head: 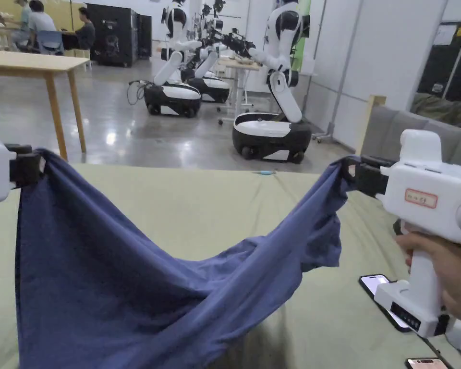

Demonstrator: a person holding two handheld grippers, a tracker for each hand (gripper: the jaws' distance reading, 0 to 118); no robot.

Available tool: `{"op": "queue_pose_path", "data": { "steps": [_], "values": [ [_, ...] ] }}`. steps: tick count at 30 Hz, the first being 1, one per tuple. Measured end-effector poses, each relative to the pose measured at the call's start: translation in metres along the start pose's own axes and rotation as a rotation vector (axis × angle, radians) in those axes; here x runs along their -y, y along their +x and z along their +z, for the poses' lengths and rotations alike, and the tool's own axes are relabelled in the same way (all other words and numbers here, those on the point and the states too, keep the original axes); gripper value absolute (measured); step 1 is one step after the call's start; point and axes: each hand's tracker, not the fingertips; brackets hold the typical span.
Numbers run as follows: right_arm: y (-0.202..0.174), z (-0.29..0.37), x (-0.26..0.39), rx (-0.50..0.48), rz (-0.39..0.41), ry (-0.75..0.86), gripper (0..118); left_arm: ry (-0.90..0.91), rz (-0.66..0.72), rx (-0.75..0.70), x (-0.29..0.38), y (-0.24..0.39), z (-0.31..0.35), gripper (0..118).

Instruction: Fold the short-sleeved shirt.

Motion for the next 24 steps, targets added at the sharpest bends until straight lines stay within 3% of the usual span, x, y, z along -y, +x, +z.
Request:
{"op": "queue_pose_path", "data": {
  "steps": [4,8,13,15,17,20,24],
  "values": [
    [-0.031,-0.042,-0.079,0.050,0.141,0.060,3,0.077,0.013,-0.038,-0.079,-0.019,-0.024,0],
    [-0.046,-0.085,-0.143,0.063,0.128,0.125,3,0.135,-0.008,-0.055,-0.141,-0.028,-0.050,0],
    [-0.046,-0.145,-0.212,0.076,0.068,0.135,3,0.140,-0.154,-0.142,-0.190,-0.038,-0.096,0],
    [-0.041,-0.167,-0.229,0.131,0.064,0.108,3,0.138,-0.142,-0.149,-0.196,-0.036,-0.110,0],
    [-0.036,-0.180,-0.235,0.120,0.078,0.100,3,0.148,-0.117,-0.158,-0.199,-0.043,-0.125,0],
    [-0.029,-0.193,-0.235,0.099,0.011,0.084,3,0.202,-0.073,-0.124,-0.194,-0.047,-0.137,0],
    [-0.027,-0.201,-0.227,0.120,0.062,0.068,3,0.179,-0.052,-0.128,-0.191,-0.044,-0.148,0]
  ]
}}
